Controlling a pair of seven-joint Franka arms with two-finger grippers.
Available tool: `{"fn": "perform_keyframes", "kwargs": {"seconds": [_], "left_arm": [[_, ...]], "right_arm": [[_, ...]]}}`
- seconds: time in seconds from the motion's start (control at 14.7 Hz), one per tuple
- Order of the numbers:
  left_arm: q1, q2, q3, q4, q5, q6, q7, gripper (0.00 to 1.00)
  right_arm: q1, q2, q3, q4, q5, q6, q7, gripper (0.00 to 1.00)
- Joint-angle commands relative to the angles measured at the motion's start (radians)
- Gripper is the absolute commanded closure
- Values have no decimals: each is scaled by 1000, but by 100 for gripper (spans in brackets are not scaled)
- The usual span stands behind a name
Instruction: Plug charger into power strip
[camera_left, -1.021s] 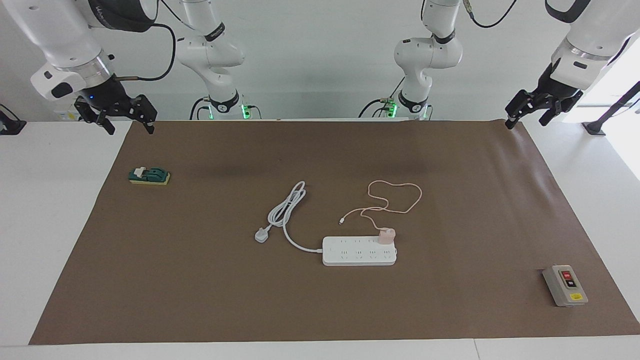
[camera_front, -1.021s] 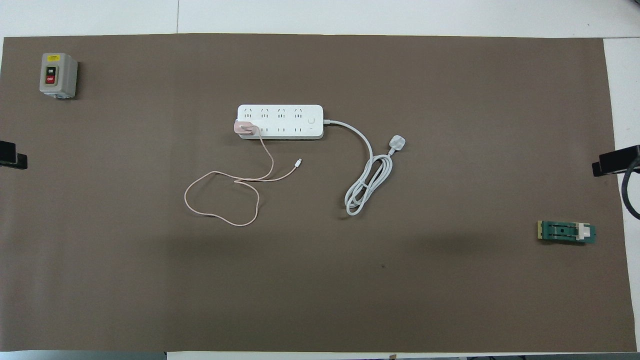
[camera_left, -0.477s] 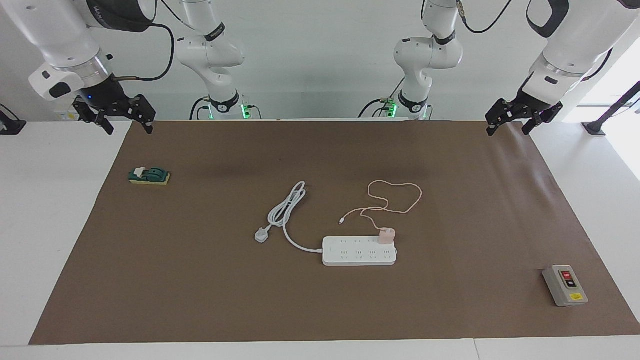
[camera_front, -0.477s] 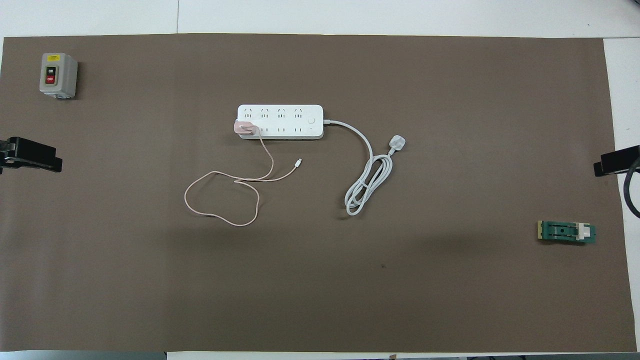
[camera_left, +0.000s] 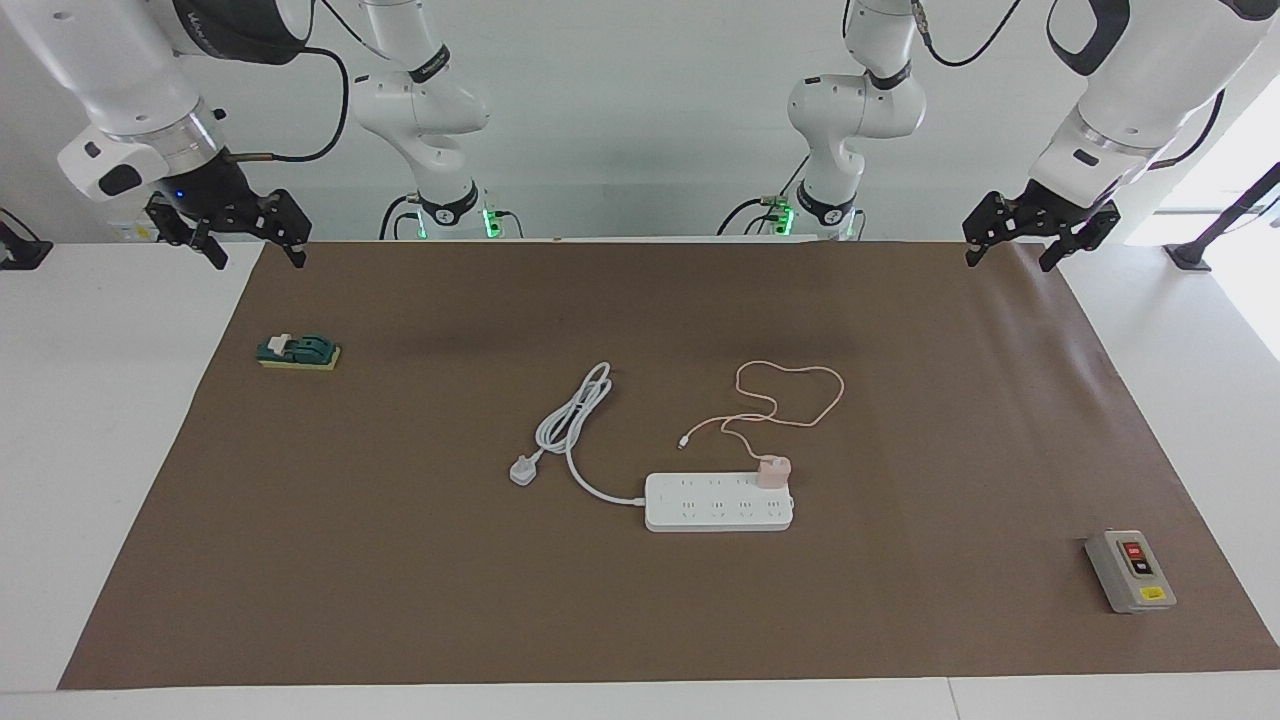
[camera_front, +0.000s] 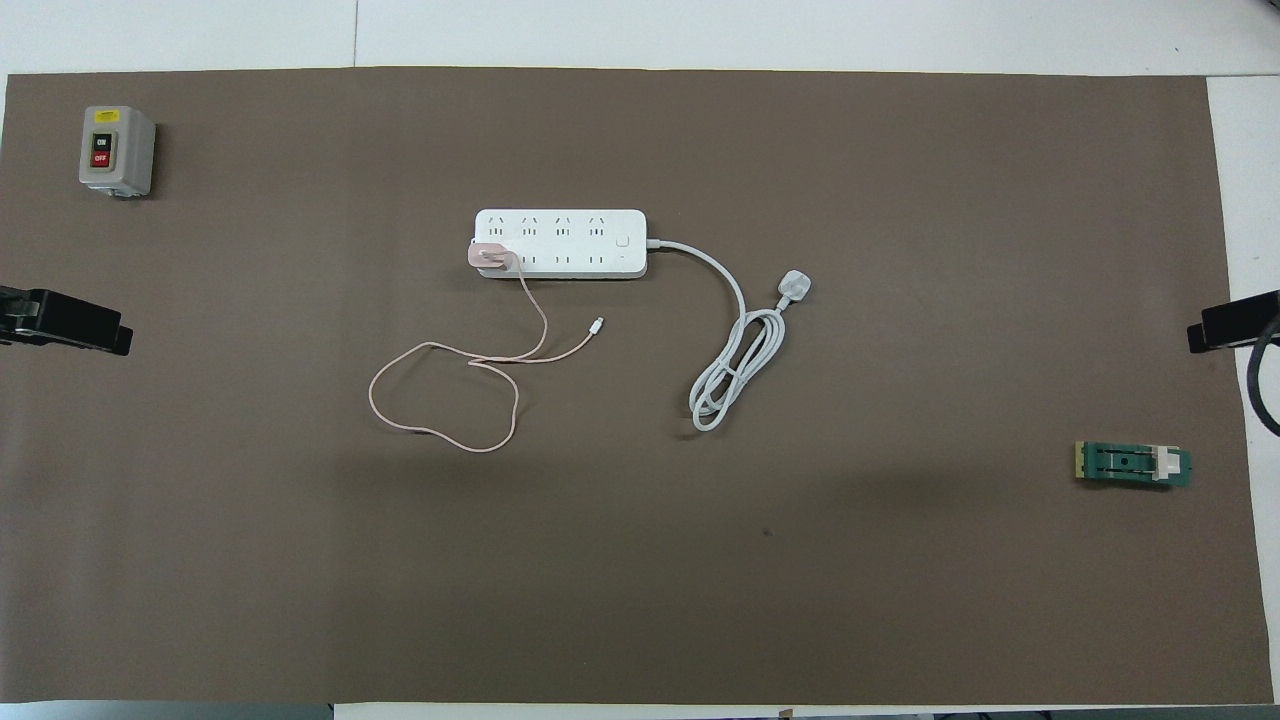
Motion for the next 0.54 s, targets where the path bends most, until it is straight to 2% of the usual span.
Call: {"fn": "perform_keyframes", "kwargs": {"seconds": [0.0, 0.48], "left_arm": [[-17, -13, 6, -3, 14, -35, -16, 0], [-17, -16, 7, 2, 14, -59, -22, 0]], "right_arm": [[-16, -18, 6, -16, 15, -11, -16, 0], [-14, -18, 7, -16, 15, -11, -18, 0]]}}
